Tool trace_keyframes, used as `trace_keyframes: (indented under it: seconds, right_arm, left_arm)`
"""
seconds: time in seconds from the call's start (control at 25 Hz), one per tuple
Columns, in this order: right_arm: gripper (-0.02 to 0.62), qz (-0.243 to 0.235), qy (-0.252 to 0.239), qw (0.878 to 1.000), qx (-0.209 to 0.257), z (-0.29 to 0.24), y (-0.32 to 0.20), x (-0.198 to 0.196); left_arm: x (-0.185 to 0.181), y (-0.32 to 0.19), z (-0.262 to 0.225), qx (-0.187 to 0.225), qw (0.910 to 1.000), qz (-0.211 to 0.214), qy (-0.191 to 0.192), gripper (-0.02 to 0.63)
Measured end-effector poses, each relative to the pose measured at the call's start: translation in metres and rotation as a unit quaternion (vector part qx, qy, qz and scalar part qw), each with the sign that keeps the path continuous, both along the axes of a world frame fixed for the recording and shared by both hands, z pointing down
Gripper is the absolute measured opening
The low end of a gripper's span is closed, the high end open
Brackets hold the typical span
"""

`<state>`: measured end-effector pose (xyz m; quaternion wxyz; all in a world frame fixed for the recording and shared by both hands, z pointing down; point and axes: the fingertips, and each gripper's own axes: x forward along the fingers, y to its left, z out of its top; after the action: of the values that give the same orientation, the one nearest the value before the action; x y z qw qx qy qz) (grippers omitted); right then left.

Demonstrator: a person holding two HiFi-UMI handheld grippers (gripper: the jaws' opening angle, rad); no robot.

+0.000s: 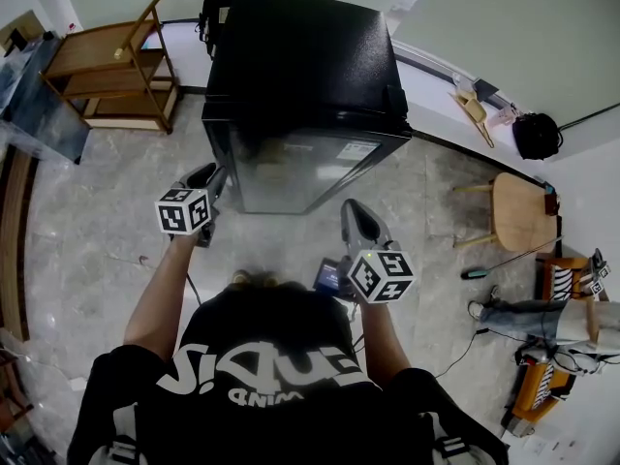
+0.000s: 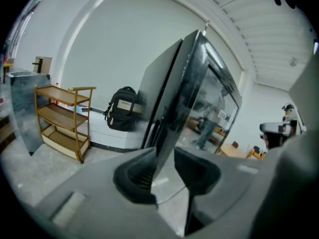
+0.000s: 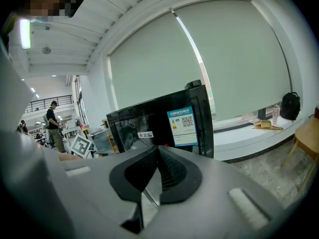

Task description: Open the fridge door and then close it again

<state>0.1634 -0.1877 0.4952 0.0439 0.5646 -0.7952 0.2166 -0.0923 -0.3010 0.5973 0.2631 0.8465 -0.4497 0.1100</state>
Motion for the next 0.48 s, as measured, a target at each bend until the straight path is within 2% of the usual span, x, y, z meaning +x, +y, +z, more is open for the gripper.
trace_keyframes:
  seconds: [0.28, 0.48]
  right_arm:
    - [-0.003, -0.023, -0.009, 1.0, 0.007, -0.003, -0.001, -0.014]
    - [-0.003, -0.046, -0.014, 0.999, 0.007, -0.001, 0.004, -0.033]
  left_arm:
    - [0.002, 0.032, -0.036, 0.042, 0.9989, 0.015, -0.012, 0.114]
    - [-0.008, 0.063, -0.066, 0.071, 0.9974, 0.009, -0.002, 0.114]
